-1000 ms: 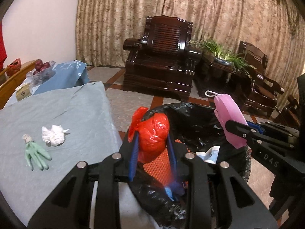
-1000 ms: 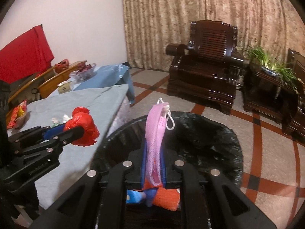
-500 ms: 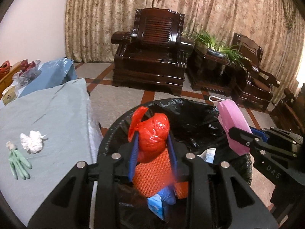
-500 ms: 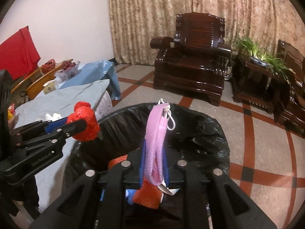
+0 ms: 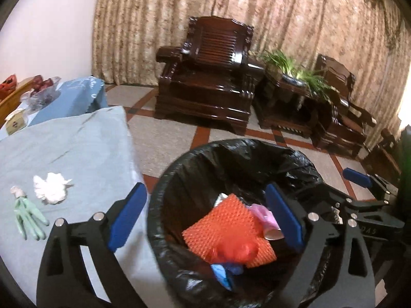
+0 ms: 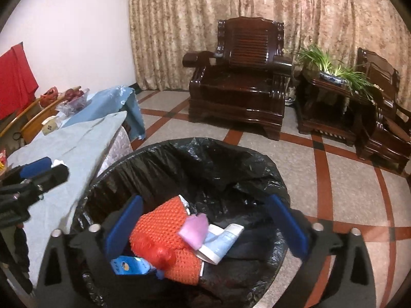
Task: Collect trash
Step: 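Move both tools back over the table toward the glove and white cloth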
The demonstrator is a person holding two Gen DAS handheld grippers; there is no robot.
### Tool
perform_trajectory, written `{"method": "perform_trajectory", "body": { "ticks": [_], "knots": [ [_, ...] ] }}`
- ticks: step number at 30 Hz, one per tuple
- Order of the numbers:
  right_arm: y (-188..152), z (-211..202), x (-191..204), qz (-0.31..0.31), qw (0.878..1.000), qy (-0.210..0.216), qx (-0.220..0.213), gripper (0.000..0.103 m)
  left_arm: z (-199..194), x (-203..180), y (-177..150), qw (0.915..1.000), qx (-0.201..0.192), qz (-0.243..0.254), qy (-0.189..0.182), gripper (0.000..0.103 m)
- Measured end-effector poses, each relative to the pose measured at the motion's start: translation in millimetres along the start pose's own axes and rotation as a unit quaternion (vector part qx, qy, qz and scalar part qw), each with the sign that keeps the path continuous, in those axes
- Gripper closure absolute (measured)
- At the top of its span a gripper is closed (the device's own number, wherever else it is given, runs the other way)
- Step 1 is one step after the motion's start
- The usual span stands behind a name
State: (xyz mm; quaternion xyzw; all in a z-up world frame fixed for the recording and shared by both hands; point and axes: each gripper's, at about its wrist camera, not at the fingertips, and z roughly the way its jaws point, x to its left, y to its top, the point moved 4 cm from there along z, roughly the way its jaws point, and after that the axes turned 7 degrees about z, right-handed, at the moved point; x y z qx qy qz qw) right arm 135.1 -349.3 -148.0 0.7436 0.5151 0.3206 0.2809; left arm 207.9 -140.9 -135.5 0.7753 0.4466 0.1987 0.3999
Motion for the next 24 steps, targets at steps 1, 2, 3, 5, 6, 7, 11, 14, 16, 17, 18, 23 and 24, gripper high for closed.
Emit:
{"method": "perform_trajectory", "body": {
  "ticks": [1,2,3,5,6,7,11,14,16,17,18,23,24],
  "knots": [
    [0.0,-0.3,1.2,-0.001,1.000,0.002,0.000,0.006,-3.3,4.2,-0.1,1.0000,-0.001,-0.003,0.005,0.011],
    [0.2,-0.9,4.0,-0.002,1.000,0.004,0.000,0.006,-7.5,9.1,-0.2,0.9999,-0.002,-0.007,0.012,0.011],
    [0.9,-1.6,6.9,-0.002,1.000,0.008,-0.001,0.006,-13.1,17.0,-2.0,0.9997,-0.004,-0.013,0.020,0.010],
    [1.6,-3.7,13.8,-0.005,1.000,0.015,-0.002,0.006,-22.7,30.0,-5.3,0.9992,-0.006,-0.018,0.036,0.010],
    [1.9,-4.8,18.5,-0.008,1.000,0.019,-0.003,0.006,-28.8,38.9,-8.2,0.9986,-0.006,-0.020,0.049,0.010],
    [1.6,-5.4,21.3,-0.011,1.000,0.022,-0.003,0.006,-35.6,49.2,-11.5,0.9976,-0.007,-0.023,0.064,0.010],
    [1.7,-5.7,46.9,-0.028,0.999,0.042,-0.003,0.006,-55.8,79.9,-22.7,0.9934,-0.006,-0.038,0.108,0.010],
    [-0.1,-2.9,68.3,-0.040,0.998,0.057,0.000,0.006,-71.4,106.2,-33.8,0.9885,-0.004,-0.050,0.143,0.010],
    [-2.0,0.9,86.5,-0.053,0.996,0.068,0.004,0.006,-81.6,124.0,-42.1,0.9850,-0.002,-0.059,0.162,0.010],
    [-3.2,2.9,94.1,-0.058,0.996,0.073,0.006,0.006,-86.6,134.4,-46.7,0.9827,0.001,-0.065,0.173,0.010],
    [-4.5,4.6,101.4,-0.063,0.995,0.078,0.009,0.006,-90.8,142.6,-49.9,0.9809,0.002,-0.070,0.181,0.010],
    [-6.7,15.3,144.9,-0.086,0.991,0.105,0.014,0.006,-111.2,180.1,-62.3,0.9723,0.005,-0.092,0.215,0.010],
    [-6.7,17.5,153.3,-0.090,0.990,0.110,0.014,0.006,-113.4,185.4,-63.9,0.9709,0.005,-0.095,0.220,0.010]
  ]
}}
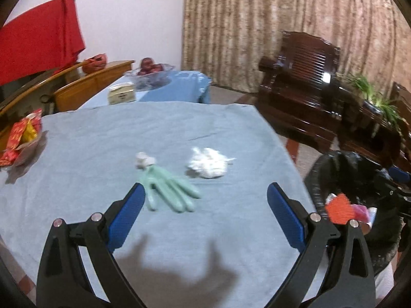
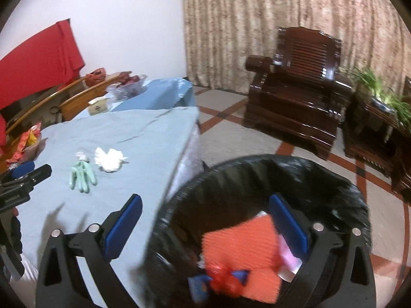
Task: Collect trash
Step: 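Move both tools back over the table toward the glove and white cloth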
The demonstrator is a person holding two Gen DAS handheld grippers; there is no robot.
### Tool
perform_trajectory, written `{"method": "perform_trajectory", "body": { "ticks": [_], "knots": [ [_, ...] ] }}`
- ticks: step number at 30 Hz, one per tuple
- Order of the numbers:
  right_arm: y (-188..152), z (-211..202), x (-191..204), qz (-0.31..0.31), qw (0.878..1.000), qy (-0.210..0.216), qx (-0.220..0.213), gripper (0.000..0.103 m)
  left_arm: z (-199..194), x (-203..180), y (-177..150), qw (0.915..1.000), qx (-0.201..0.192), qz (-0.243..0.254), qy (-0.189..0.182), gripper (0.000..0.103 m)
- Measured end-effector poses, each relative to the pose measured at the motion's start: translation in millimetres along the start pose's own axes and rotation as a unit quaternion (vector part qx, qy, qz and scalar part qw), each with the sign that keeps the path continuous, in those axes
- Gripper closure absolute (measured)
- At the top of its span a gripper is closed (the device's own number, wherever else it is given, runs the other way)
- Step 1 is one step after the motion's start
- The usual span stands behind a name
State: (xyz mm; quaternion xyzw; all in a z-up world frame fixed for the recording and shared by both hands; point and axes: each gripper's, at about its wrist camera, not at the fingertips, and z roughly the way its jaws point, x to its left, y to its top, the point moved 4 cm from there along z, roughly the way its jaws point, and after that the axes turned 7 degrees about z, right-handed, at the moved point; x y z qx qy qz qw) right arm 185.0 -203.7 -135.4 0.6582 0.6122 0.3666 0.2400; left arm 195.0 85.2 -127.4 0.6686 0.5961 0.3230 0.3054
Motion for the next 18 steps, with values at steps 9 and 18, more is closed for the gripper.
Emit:
{"method": "perform_trajectory", "body": {
  "ticks": [9,18],
  "knots": [
    [14.9,33.8,59.6,-0.025,0.999,0.037,-0.004,0.006,14.8,45.6,-1.5,0.9992,0.006,-0.019,0.033,0.010],
    [28.2,83.4,114.6,-0.041,0.997,0.067,0.005,0.006,49.4,87.9,-0.3,0.9971,0.019,-0.045,0.058,0.010]
  ]
}}
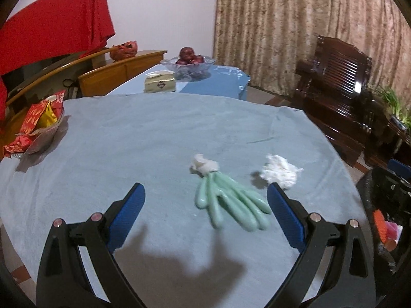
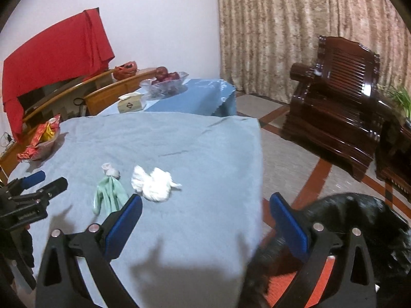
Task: Collect trash
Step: 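Move both tools back over the table toward the glove and white cloth, then grasp the white cloth with the right gripper while the left gripper grasps the green glove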
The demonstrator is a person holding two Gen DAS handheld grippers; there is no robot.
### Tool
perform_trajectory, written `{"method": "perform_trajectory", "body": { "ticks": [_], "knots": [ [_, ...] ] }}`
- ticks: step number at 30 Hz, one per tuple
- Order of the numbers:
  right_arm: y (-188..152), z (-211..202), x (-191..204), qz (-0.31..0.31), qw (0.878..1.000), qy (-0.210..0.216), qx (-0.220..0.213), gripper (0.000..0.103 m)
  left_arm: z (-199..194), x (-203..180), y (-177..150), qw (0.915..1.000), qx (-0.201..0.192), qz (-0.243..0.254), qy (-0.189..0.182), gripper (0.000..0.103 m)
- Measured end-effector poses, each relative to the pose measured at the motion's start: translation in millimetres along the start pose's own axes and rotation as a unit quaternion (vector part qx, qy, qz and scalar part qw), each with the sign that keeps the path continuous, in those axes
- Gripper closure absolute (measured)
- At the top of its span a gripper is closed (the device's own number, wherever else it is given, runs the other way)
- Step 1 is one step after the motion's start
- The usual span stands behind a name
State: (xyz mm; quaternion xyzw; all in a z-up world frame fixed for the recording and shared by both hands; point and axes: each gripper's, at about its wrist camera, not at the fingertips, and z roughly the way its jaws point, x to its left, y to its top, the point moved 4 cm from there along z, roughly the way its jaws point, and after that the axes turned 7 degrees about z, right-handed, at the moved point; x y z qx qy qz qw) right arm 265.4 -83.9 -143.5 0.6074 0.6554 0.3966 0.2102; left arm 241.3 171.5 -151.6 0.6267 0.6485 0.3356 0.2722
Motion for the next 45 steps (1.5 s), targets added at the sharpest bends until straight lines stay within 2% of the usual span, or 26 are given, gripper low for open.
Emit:
{"method": "perform_trajectory", "body": {
  "ticks": [13,21,24,27,29,31,32,35,45],
  "knots": [
    [-7.7,105.1,47.4,-0.007,0.999,0.019,0.049,0.006,56.5,37.2,-4.8,0.9994,0.032,-0.002,0.013,0.010],
    [-16.9,144.1,60.2,-0.017,0.996,0.026,0.083,0.011,74.0,59.1,-7.2,0.9988,0.042,-0.020,0.017,0.010],
    [-21.3,152.8,66.2,-0.025,0.995,0.029,0.095,0.017,78.6,60.2,-8.3,0.9986,0.045,-0.023,0.012,0.010],
    [-24.3,157.5,68.9,-0.027,0.993,0.038,0.108,0.028,82.7,58.6,-8.8,0.9985,0.048,-0.023,0.008,0.010],
    [-25.1,157.7,70.2,-0.028,0.992,0.047,0.113,0.044,85.3,57.7,-9.3,0.9984,0.051,-0.023,0.006,0.010],
    [-26.1,157.3,72.6,-0.031,0.990,0.063,0.119,0.057,87.0,55.7,-7.8,0.9983,0.051,-0.026,0.001,0.010],
    [-27.4,157.4,73.4,-0.032,0.989,0.069,0.123,0.060,88.2,53.5,-7.1,0.9983,0.052,-0.027,-0.003,0.010],
    [-28.4,154.5,71.6,-0.027,0.989,0.076,0.123,0.063,91.3,44.6,-5.8,0.9982,0.053,-0.024,-0.012,0.010],
    [-19.0,145.4,43.8,-0.009,0.993,0.050,0.105,0.063,117.2,10.4,0.2,0.9971,0.070,-0.006,-0.029,0.010]
  ]
}}
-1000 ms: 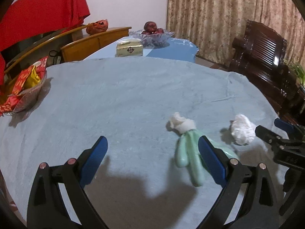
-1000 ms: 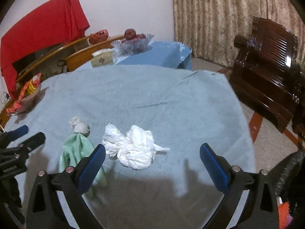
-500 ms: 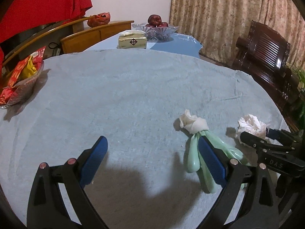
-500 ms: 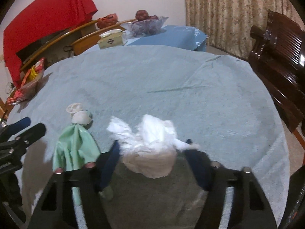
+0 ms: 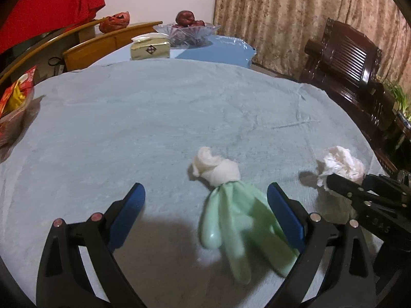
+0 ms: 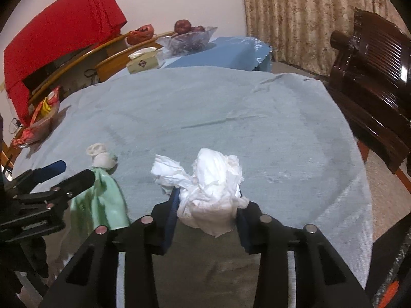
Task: Collect trash
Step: 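Grasp the white cloth with the right gripper while the left gripper grasps the green glove, then carry the green glove and white cloth over the bin and open both grippers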
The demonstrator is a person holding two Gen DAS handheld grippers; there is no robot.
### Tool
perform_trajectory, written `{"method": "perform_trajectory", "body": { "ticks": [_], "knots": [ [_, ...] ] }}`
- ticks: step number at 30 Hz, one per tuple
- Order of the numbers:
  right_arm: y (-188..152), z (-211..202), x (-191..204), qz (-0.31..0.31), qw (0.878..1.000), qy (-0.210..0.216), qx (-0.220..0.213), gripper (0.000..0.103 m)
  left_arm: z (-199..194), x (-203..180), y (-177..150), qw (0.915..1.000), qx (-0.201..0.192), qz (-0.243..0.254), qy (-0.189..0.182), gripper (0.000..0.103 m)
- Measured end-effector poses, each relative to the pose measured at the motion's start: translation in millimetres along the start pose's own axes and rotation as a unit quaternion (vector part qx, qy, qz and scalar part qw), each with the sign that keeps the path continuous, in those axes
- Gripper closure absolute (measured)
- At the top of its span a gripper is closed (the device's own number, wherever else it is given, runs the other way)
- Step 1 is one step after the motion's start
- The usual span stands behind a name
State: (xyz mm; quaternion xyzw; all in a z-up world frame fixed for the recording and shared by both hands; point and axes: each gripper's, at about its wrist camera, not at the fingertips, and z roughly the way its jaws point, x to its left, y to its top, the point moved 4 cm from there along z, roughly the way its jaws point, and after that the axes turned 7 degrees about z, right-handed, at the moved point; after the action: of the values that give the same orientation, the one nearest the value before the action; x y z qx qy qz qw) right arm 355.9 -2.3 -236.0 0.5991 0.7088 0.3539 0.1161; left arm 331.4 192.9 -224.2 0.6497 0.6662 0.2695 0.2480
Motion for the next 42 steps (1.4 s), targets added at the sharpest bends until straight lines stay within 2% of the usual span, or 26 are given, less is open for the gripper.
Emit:
{"method": "perform_trajectory", "body": {
  "ticks": [7,10,12,13,17,19,23,42],
  "knots": [
    [-0.2,2.1,-6.8,0.004,1.000,-0.001,0.001,0.063,22.0,-7.6,5.1,0.9996,0.023,-0.009,-0.013,0.011],
    [-0.3,2.1,-7.0,0.004,1.000,0.000,0.000,0.063,32.5,-10.5,3.3,0.9987,0.040,-0.013,-0.028,0.030],
    [-0.6,2.4,-7.0,0.005,1.000,0.001,0.000,0.063,34.6,-13.0,3.7,0.9990,0.037,-0.007,-0.023,0.031],
    [-1.1,2.2,-7.1,0.005,1.000,0.001,0.000,0.063,34.9,-14.4,3.6,0.9991,0.038,-0.005,-0.021,0.035],
    [-1.2,1.8,-6.4,0.005,1.000,0.001,0.000,0.063,31.1,-17.2,4.8,0.9989,0.034,-0.002,-0.032,0.065],
    [-1.8,0.4,-5.7,0.002,1.000,0.001,-0.001,0.063,29.4,-18.4,4.3,0.9987,0.032,-0.001,-0.040,0.069],
    [-2.5,-8.4,-4.4,0.001,1.000,0.003,-0.005,0.063,21.9,-21.2,3.3,0.9987,0.025,-0.004,-0.045,0.071],
    [-7.6,-72.4,4.7,-0.007,0.999,0.017,-0.036,0.063,-60.6,-42.2,-1.2,0.9985,-0.017,0.019,-0.048,0.073]
  ]
}}
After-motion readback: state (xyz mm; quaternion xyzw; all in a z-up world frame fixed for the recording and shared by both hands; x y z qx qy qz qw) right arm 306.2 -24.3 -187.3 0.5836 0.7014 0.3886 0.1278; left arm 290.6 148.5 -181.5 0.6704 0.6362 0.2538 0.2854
